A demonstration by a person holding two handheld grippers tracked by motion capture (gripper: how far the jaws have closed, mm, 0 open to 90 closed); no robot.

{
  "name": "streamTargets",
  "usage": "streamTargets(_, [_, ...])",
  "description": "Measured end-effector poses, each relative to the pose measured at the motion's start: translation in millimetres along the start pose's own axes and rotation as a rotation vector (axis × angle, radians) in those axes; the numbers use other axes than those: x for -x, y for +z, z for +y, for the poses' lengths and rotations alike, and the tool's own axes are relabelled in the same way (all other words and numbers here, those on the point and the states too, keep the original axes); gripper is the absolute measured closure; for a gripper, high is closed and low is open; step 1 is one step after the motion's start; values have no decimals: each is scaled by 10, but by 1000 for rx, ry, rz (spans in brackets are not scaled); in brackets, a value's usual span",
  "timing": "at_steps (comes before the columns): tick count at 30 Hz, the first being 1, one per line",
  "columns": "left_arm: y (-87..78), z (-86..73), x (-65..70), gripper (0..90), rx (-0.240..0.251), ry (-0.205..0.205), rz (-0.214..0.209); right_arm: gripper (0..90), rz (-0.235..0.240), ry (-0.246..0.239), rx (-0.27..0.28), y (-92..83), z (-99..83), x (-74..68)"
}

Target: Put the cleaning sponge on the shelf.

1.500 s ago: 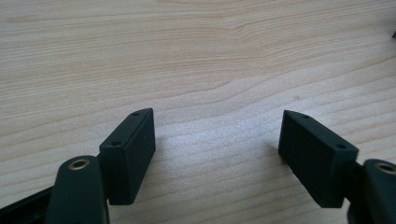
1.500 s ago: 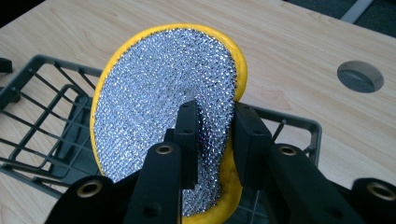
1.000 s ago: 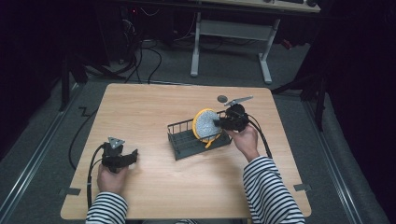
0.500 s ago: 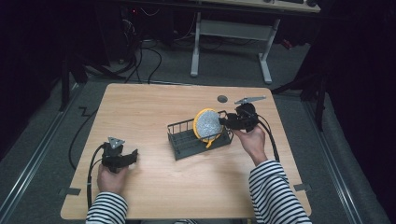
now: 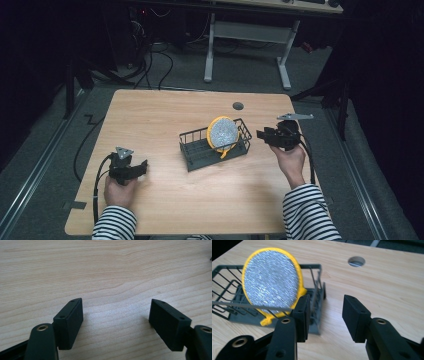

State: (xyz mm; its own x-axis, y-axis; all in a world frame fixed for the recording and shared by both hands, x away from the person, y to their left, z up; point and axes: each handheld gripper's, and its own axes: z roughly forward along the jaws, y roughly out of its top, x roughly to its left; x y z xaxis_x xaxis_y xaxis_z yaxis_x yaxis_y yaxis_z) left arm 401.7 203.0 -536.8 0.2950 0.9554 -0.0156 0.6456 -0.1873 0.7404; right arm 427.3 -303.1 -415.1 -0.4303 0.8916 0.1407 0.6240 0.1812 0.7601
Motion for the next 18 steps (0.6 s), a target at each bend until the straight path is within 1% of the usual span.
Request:
streamTargets(1, [0,1,0,280,0,0,-1,598,-10,7,18,-59,-61,53])
streamTargets(2, [0,1,0,280,0,0,0,598,-10,7,18,-59,-61,53])
streamTargets(3, [0,0,1,280,-1,-1,0,598,-5,28,27,-107,-123,106])
streamTargets(6, [0,0,0,279,0,-1,0,597,-15,27,25,-143,-173,132])
streamTargets(8, [0,0,0,279,0,-1,0,588,-11,37,36,-201,-249,160])
streamTargets(10, [0,1,0,279,-1,0,0,587,-13,42,34,-215,-271,162])
streamTargets(11, [0,0,0,279,0,-1,0,584,-11,51,44,-245,-321,173])
streamTargets(15, [0,1,1,278,-1,0,0,573,-16,60,39,-274,-392,189])
streamTargets(18, [0,1,1,278,-1,0,0,546,-16,67,56,-310,-459,213])
